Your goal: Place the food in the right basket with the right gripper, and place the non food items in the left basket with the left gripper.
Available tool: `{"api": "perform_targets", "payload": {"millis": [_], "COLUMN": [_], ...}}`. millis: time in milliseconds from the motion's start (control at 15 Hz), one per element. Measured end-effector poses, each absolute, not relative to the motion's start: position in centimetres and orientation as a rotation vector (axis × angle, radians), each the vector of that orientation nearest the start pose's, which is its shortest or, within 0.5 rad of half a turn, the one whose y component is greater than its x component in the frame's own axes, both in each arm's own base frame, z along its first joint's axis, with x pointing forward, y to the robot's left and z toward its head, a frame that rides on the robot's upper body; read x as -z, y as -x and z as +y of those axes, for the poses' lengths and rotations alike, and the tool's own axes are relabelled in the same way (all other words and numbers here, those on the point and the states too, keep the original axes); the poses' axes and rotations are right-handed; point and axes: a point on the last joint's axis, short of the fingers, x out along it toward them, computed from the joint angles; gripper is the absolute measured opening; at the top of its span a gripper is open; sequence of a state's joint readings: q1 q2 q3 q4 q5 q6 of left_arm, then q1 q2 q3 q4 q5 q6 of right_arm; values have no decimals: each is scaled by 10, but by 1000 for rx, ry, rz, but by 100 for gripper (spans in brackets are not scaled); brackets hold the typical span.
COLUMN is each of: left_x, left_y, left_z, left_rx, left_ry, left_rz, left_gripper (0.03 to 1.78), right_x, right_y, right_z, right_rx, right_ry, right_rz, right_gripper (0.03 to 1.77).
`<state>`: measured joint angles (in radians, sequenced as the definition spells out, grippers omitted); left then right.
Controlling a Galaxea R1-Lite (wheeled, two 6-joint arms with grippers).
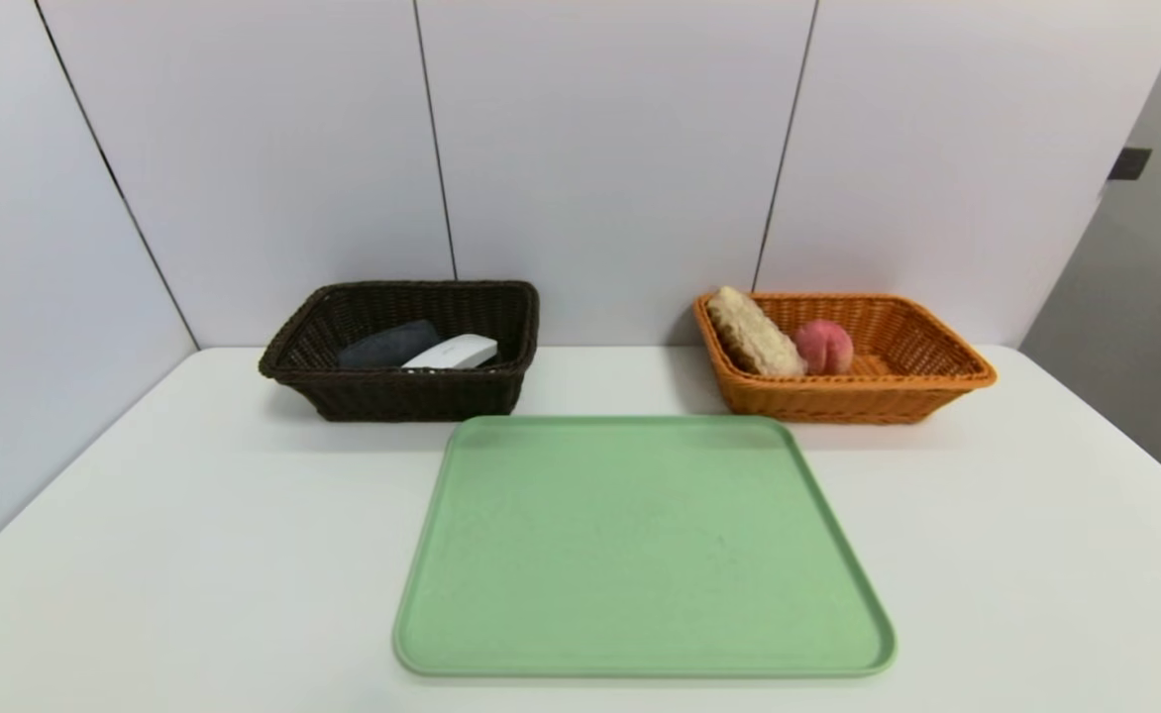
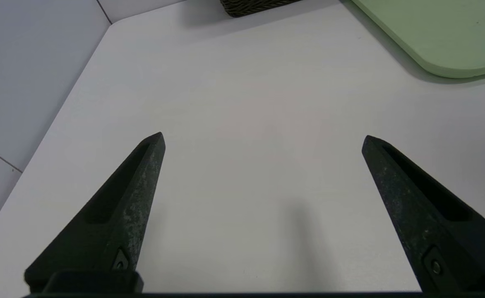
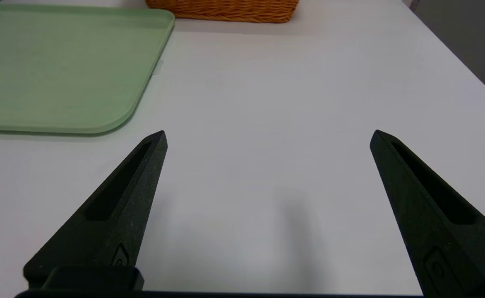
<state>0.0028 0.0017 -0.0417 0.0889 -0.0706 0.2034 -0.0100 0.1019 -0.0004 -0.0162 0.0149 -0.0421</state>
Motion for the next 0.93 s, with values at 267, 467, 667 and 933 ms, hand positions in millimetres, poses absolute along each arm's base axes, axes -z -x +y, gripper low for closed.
{"api": "perform_targets", "payload": {"millis": [267, 467, 667, 933], "left_x": [-77, -77, -77, -77], "left_y": [26, 26, 26, 26], "left_z": [-2, -2, -1, 0], "left_rx": [70, 68, 18, -7], "left_ry": [-196, -143, -15, 21], "left_rz": [43, 47, 52, 50], "left_gripper": [169, 169, 169, 169], "right_x": [-76, -76, -75, -76], "right_y": [21, 23, 23, 23], "right_z": [1, 1, 1, 1], "right_rx": [-19, -20, -20, -17], "right_ry": [11, 11, 9, -4], "right_rz": [19, 3, -1, -3], "right_gripper": [169, 169, 169, 170]}}
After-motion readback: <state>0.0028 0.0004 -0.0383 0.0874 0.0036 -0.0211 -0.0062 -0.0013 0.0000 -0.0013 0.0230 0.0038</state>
